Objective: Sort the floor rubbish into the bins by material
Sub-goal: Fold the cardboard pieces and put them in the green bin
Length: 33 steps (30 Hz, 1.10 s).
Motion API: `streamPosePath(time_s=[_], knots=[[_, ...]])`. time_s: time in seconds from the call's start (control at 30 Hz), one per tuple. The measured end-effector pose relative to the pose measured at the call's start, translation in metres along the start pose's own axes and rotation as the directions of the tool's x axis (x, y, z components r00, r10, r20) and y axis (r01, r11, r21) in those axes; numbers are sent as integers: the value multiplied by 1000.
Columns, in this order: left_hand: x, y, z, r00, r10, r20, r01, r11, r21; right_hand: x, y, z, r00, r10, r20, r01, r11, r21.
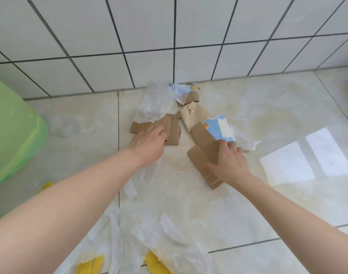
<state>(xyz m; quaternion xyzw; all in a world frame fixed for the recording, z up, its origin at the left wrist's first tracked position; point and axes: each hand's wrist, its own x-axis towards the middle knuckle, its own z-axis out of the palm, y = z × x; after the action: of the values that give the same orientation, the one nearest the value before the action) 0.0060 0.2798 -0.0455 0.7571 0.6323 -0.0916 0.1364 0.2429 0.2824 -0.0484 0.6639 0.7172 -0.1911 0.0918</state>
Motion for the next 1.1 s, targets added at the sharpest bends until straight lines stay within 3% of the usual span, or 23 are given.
streamPosePath(time_s=[0.2, 0.43, 0.8, 0.87, 0.93, 1.03, 1.1], knots=[[39, -15, -1, 984, -93, 153, 95, 995, -7, 5, -10, 14, 1000, -9, -21, 8, 999, -41], [52, -39, 5, 963, -155, 221, 168, 985, -44, 3, -21, 14, 989, -121, 81, 128, 988, -88], [-29, -28, 32, 978, -71, 196, 71, 997, 7, -33, -20, 27, 931, -224, 287, 234, 972, -1], [-43, -31, 32, 974, -93, 205, 108, 992, -61, -40, -17, 26, 916, -240, 322, 222, 971, 92], [-54, -36, 27, 971, -144, 190, 167, 979, -113, -45, -11, 16, 919, -211, 333, 110, 948, 298], [-65, -40, 12, 966, -236, 108, 251, 956, -151, -48, 0, -11, 939, -108, 327, -134, 760, 636], [-68, -41, 0, 954, -291, 76, 301, 917, -261, -44, 10, -27, 951, -42, 306, -211, 634, 744]])
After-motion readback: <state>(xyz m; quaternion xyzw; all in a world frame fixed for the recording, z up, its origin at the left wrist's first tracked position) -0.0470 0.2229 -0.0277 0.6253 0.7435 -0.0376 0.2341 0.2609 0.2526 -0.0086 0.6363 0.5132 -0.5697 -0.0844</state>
